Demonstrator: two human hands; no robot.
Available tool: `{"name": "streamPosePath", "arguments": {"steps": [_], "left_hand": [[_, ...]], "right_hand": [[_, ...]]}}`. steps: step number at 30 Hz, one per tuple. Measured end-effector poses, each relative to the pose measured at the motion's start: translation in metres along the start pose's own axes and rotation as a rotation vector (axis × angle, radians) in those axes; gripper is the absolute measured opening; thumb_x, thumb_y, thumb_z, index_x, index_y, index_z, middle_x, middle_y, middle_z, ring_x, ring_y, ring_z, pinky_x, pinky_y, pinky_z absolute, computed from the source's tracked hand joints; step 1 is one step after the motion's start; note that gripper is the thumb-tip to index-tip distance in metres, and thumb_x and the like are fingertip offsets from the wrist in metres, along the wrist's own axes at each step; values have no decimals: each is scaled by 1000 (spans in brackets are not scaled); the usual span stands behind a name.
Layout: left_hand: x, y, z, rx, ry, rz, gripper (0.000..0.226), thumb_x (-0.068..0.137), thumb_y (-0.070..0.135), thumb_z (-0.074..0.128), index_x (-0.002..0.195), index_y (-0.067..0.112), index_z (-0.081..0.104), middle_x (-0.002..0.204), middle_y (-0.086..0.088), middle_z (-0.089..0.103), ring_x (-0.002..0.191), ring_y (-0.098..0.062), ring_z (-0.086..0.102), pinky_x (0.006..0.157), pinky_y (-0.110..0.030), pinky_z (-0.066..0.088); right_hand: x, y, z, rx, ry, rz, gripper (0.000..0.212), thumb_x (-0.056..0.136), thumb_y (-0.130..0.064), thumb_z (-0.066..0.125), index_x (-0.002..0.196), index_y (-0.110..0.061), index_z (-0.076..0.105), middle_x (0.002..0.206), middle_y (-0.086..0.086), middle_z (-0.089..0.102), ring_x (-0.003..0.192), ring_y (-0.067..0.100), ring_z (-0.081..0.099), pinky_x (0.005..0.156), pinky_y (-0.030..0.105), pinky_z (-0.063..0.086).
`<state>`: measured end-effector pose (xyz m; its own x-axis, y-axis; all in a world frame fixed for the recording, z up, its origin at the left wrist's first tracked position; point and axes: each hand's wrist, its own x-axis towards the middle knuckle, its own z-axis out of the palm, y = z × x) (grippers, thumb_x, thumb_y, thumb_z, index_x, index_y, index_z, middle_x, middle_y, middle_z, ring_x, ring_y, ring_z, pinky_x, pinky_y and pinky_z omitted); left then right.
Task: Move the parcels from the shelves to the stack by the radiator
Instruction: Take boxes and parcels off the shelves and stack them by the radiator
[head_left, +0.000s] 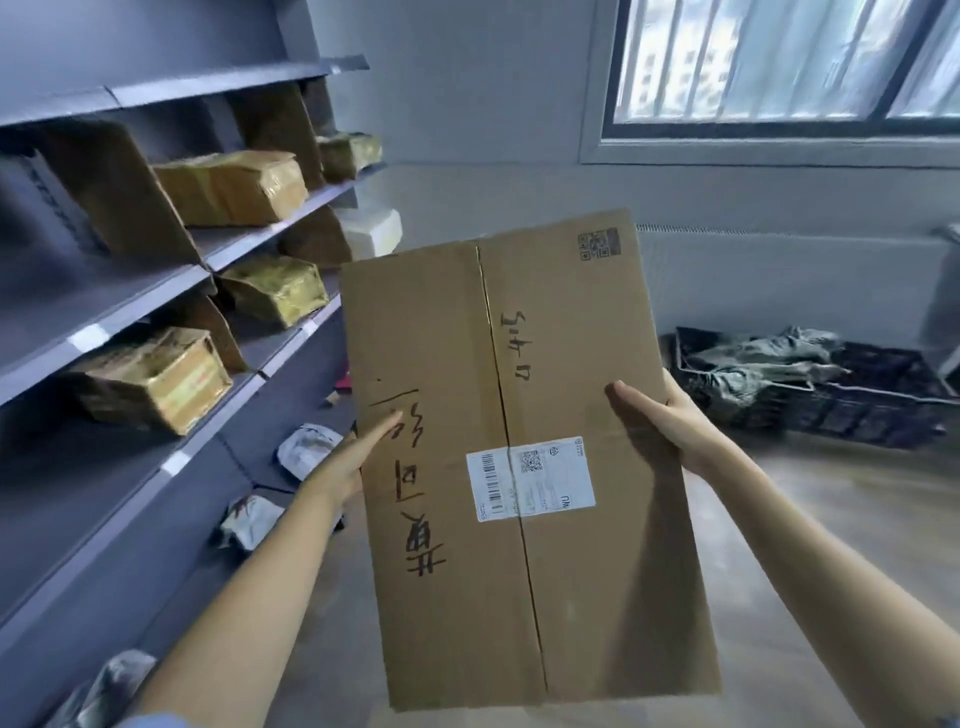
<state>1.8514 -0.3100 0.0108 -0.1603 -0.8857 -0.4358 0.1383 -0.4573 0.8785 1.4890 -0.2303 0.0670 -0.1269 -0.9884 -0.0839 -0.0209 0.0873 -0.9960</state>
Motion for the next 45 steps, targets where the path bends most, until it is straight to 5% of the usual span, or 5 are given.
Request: {"name": "streamPosePath", "arguments": {"steps": [11,16,24,32,45], "left_hand": [[273,129,39,114,-72,40,23,86,26,64,108,23,59,106,-5,65,94,-19,62,91,-37,47],[407,178,110,219,-169,-7,116,44,49,89,143,28,34,129,-7,59,112,-25,60,91,-47,52],[612,167,296,218,-248,-123,49,82,22,68,127,22,48,107,-5,66,98,-24,63,79,-38,53],[782,162,414,248,-174,-266,46,81,28,69,123,20,53,125,-10,61,116,-29,56,103,-49,42],[1103,-1,475,298,50,-554,72,80,35,70,138,11,36,125,-12,58,101,-25,59,78,-37,50]], "right_hand": [[264,-2,-7,31,151,21,41,87,-30,62,126,-27,49,108,-2,68,81,7,68,68,20,57],[360,-1,-69,11,308,35,31,91,-24,58,120,-25,47,101,-11,64,75,-7,65,63,8,51],[515,54,-229,49,459,141,46,85,-33,65,128,-32,47,123,-3,63,105,13,62,94,30,49],[683,77,-355,-27,437,289,48,89,-34,59,133,-31,42,125,-7,58,112,12,57,97,31,45],[960,328,-453,-95,454,562,45,92,-23,56,135,-19,45,123,-6,60,108,5,58,82,6,46]]}}
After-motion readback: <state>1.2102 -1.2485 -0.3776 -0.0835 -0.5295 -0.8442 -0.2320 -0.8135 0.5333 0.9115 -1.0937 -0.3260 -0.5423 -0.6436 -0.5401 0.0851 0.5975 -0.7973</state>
